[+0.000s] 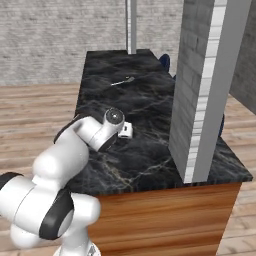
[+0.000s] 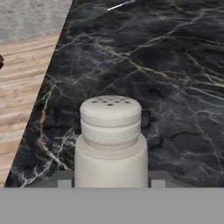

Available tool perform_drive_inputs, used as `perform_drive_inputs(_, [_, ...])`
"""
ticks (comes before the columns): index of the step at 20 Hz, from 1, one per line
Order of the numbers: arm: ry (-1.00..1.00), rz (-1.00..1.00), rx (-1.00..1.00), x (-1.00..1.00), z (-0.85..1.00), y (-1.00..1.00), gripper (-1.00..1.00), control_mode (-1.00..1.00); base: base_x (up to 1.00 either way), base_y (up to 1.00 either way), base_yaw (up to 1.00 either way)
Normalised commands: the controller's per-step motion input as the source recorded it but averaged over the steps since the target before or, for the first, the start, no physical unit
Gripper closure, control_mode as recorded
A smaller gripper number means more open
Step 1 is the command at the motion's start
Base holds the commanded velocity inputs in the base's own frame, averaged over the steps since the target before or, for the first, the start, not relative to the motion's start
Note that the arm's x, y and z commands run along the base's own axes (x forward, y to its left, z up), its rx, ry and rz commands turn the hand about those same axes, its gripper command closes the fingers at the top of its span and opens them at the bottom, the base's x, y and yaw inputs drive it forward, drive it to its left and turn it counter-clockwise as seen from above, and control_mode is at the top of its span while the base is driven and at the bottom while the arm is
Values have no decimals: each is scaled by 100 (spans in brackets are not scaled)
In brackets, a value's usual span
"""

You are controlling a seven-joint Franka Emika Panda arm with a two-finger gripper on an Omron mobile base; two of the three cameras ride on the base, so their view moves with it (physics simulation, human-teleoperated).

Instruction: Move the mustard and shaker from the cabinet to the dining counter.

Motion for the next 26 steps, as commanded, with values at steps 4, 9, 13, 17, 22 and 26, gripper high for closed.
perform_drive_inputs(4, [-23,21,0,5,-43,-36,100,-100,0,0,0])
perform_drive_inputs(9, [-33,24,0,0,-34,-33,100,-100,0,0,0])
perform_drive_inputs(13, [-18,19,0,0,-22,-11,100,-100,0,0,0])
perform_drive_inputs(17, [-11,12,0,0,-24,-10,100,-100,0,0,0])
perform_drive_inputs(22, [0,3,0,0,-13,-16,100,-100,0,0,0])
perform_drive_inputs(26, [1,0,0,0,-7,-10,100,-100,0,0,0])
